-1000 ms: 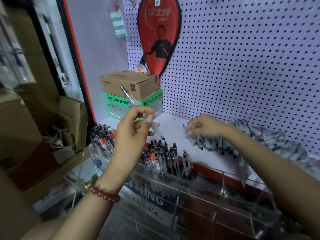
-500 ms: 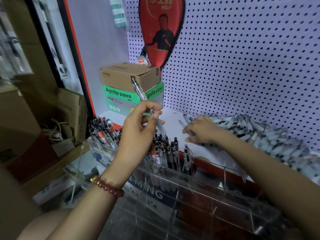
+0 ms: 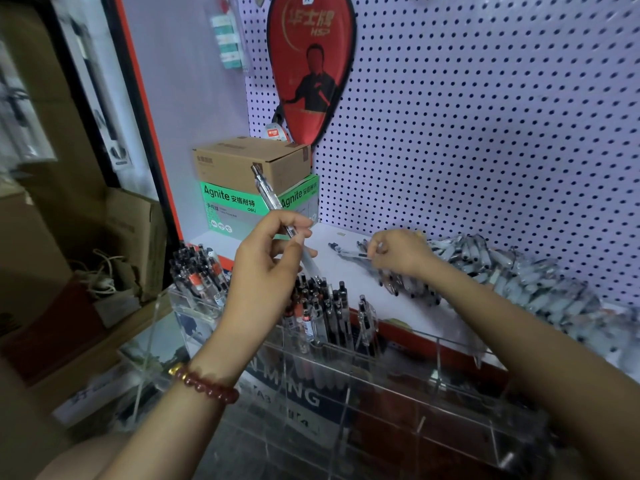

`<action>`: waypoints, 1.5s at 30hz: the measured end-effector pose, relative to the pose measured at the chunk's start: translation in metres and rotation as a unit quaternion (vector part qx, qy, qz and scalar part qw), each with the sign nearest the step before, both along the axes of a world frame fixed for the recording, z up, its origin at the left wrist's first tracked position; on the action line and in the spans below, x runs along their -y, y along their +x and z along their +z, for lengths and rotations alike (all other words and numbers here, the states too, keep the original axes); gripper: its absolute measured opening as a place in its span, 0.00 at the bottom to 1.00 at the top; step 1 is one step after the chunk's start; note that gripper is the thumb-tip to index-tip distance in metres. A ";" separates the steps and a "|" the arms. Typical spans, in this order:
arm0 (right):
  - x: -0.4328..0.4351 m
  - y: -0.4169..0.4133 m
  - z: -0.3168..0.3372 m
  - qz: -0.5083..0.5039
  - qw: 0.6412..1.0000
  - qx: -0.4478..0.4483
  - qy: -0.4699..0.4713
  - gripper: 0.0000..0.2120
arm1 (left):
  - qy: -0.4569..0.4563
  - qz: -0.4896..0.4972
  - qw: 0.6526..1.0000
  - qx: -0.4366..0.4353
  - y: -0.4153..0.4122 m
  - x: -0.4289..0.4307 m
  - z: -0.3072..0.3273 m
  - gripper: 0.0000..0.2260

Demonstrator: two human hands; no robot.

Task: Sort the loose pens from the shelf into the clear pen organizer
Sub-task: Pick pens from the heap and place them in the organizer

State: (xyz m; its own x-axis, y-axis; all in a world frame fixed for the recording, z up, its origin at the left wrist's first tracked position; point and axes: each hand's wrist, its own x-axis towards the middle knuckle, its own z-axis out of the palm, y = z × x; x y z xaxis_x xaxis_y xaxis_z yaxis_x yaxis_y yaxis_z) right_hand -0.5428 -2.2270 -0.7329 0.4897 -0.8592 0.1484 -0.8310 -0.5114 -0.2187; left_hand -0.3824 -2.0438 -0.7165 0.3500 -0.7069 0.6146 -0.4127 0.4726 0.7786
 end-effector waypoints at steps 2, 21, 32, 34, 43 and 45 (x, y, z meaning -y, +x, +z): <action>0.001 -0.006 0.013 -0.023 0.992 0.093 0.080 0.03 | 0.002 -0.007 1.000 -0.005 -0.001 -0.001 0.001 0.11; -0.151 -0.009 0.063 0.192 0.843 0.445 0.233 0.06 | -0.022 -0.102 0.991 -0.080 -0.032 -0.009 0.008 0.09; -0.153 -0.023 0.062 0.186 0.859 0.424 0.217 0.01 | -0.033 -0.115 0.990 -0.077 -0.041 -0.010 0.008 0.08; -0.151 -0.026 0.064 0.154 0.880 0.411 0.179 0.05 | -0.029 -0.118 0.991 -0.063 -0.041 -0.011 0.008 0.09; -0.147 -0.031 0.062 0.153 0.860 0.474 0.110 0.12 | 0.035 -0.266 0.963 0.006 -0.058 -0.014 0.006 0.08; -0.142 -0.033 0.062 0.130 0.869 0.471 0.071 0.14 | 0.040 -0.246 0.968 0.019 -0.056 -0.013 0.006 0.08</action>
